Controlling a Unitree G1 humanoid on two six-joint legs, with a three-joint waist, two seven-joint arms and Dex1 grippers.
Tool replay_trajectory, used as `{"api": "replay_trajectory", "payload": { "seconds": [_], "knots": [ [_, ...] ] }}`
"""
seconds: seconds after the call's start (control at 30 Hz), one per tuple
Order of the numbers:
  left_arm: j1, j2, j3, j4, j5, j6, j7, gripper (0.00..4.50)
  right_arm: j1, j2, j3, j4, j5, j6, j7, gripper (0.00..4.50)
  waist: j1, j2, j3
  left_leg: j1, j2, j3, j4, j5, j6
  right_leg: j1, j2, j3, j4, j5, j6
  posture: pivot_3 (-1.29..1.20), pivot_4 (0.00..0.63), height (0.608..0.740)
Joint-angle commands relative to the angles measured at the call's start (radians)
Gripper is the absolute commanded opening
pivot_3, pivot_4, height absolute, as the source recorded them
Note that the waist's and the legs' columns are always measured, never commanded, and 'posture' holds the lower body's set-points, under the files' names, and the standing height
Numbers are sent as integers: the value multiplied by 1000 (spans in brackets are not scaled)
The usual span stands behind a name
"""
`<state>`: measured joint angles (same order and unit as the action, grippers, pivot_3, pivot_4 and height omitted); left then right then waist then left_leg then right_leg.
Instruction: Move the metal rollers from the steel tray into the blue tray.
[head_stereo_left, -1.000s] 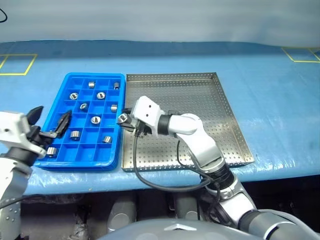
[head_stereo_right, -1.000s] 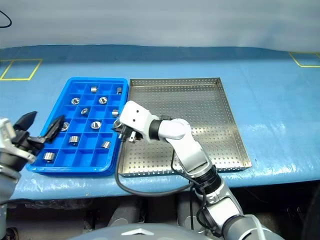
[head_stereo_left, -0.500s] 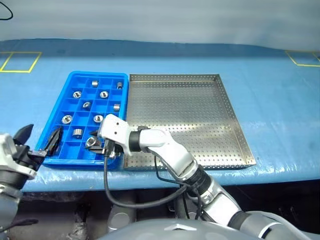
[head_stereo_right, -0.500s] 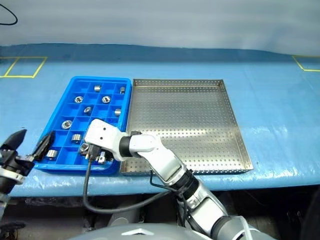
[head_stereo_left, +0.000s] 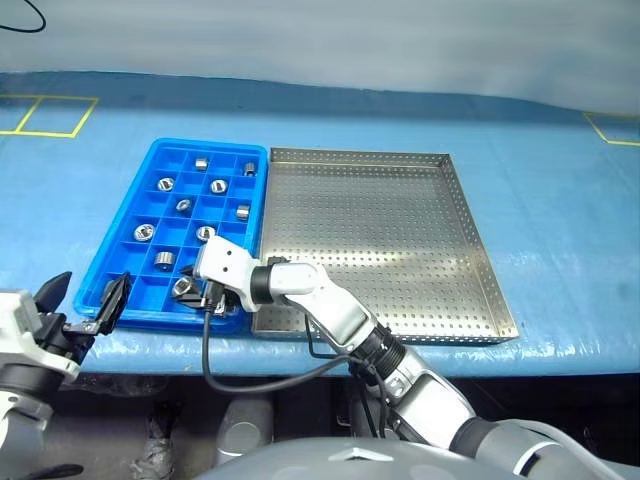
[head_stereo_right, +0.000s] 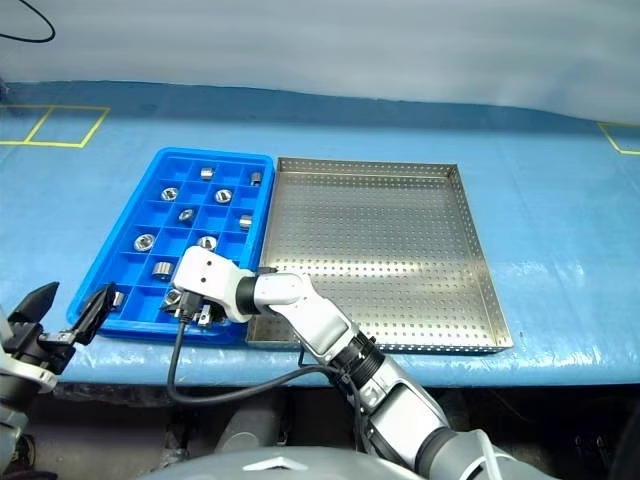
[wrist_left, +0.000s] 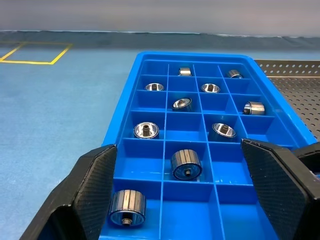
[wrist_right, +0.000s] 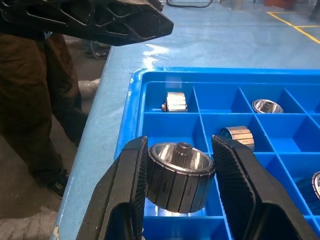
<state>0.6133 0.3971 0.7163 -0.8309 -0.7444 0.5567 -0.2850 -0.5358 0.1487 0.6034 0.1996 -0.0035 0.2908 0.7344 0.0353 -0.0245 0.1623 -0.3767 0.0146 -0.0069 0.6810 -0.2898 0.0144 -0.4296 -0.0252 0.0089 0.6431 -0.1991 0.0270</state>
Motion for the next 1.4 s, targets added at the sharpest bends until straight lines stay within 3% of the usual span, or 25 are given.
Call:
{"api": "replay_trajectory", "payload": {
  "seconds": [0.03,0.47,0.5,0.73,0.9,1.03,1.27,1.4],
  "knots": [
    [13,-3,3,-47,9,-32,3,4329,-37,52,-12,21,16,-46,-6,1681,3,0,0,0,0,0,0,0,0,0,0,0,0,0,0,223,150,740],
    [28,-23,-55,-79,20,-45,34,4329,-92,100,-17,198,27,-112,-8,1681,9,0,0,2,1,0,-1,0,0,1,0,0,0,0,0,253,150,740],
    [23,-22,-67,-82,25,-42,42,4329,-96,101,-16,203,29,-115,-8,2405,9,0,0,2,1,0,-1,0,0,1,1,0,0,0,0,253,150,740],
    [-56,5,-103,-58,25,-36,64,4329,-111,118,-13,205,32,-142,-29,4475,10,0,0,3,2,0,-1,0,0,1,1,0,1,0,0,217,150,740],
    [-173,40,-216,-38,33,8,71,4329,-109,110,-28,135,29,-176,-82,4475,4,0,0,3,1,0,-1,1,-1,2,1,0,1,0,0,159,150,740],
    [-266,46,-341,1,62,37,80,4329,-96,25,-65,11,12,-152,-115,4475,-2,0,0,0,0,0,-1,1,-1,0,1,0,1,3,-4,127,150,740],
    [-419,41,-625,52,203,65,92,4329,47,-170,-311,-323,16,-31,-252,4475,-1,0,0,-1,-4,-3,-1,0,0,1,-1,0,-1,2,-3,42,150,740],
    [-484,37,-677,101,242,45,70,4329,120,-308,-438,-413,-24,19,-307,4475,-23,4,2,-2,-5,1,-1,-1,2,0,-2,3,-1,2,-1,-26,150,740]
  ]
}}
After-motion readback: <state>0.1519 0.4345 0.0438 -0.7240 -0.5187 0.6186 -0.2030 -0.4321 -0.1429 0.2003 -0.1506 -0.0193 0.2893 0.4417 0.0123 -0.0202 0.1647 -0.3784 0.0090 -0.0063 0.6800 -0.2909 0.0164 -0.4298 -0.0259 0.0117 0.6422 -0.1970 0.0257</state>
